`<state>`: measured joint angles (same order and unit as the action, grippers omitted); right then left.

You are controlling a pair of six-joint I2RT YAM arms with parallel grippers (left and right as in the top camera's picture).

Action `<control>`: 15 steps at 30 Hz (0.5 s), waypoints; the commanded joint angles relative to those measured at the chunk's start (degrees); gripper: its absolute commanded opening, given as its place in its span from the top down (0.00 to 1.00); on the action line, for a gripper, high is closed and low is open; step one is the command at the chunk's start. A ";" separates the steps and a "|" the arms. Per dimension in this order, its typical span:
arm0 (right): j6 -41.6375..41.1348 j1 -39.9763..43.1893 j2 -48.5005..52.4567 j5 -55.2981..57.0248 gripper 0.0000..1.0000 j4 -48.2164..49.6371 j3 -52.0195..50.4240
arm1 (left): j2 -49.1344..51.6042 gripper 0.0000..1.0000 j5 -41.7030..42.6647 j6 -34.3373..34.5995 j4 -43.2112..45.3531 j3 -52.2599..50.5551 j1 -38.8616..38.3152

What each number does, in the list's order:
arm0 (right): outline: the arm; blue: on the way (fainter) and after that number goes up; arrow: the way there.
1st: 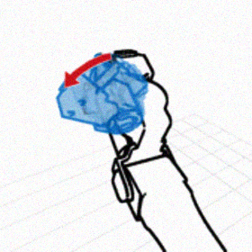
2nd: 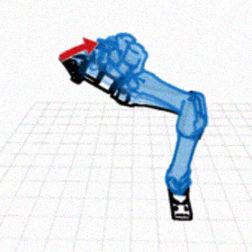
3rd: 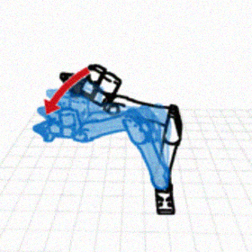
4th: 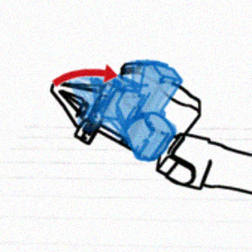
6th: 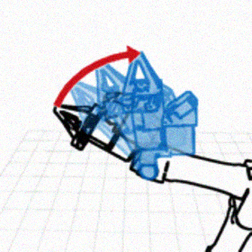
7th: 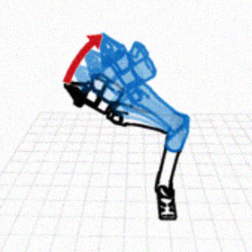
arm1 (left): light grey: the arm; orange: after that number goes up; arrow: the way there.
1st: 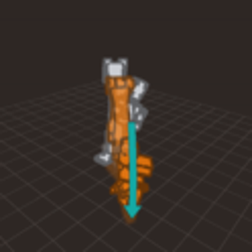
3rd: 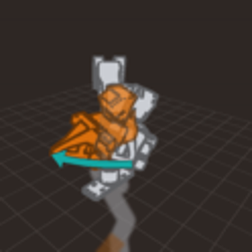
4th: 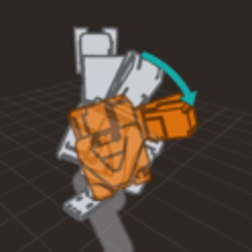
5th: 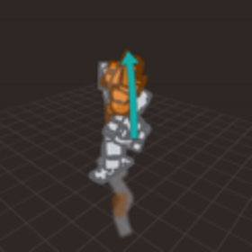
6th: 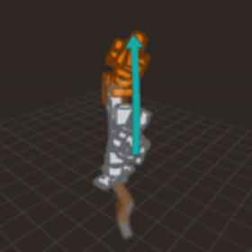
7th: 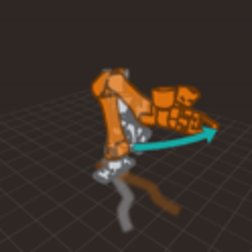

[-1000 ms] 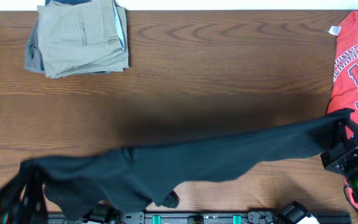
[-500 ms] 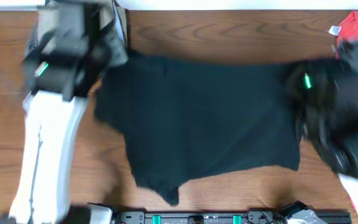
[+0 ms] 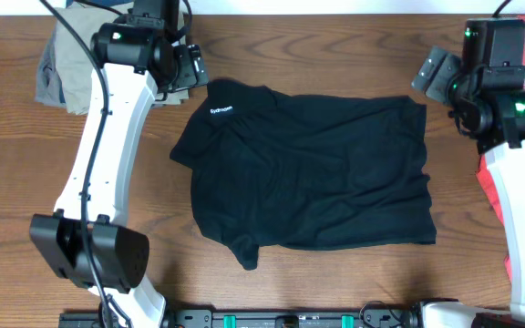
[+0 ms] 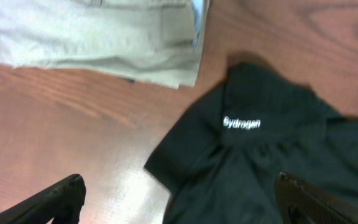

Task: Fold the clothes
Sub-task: 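Move both grippers to the shirt's top corners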

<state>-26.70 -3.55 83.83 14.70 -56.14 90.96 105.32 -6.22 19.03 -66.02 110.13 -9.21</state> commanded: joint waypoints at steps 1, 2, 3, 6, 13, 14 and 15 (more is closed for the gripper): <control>1.97 0.31 -2.67 -1.70 0.01 -2.51 0.55 | -3.96 0.02 -0.24 -0.92 -3.78 0.26 -0.13; 1.97 0.20 -3.02 -1.70 0.01 -3.63 0.55 | -4.57 0.02 -0.26 -0.94 -5.40 0.26 -0.13; 1.95 0.09 -3.45 -1.90 0.01 -4.92 0.55 | -5.20 0.02 -0.26 -0.94 -7.37 0.26 -0.13; 1.97 0.07 -4.17 -5.51 0.01 -7.89 0.55 | -6.25 0.02 -0.26 -0.94 -11.98 0.26 -0.11; 1.88 0.07 -4.98 -12.17 0.01 -12.39 0.55 | -11.10 0.02 -0.33 1.68 -17.64 0.26 -0.11; 1.88 0.04 -5.25 -12.17 0.01 -12.83 0.55 | -12.02 0.02 -0.33 1.66 -18.23 0.26 -0.11; 1.88 0.04 -5.66 -12.20 0.01 -13.57 0.55 | -13.35 0.02 -0.33 1.66 -19.04 0.24 -0.11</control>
<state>-25.56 -3.49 79.88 4.71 -68.82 90.96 95.94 -6.20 19.70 -83.72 110.13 -9.28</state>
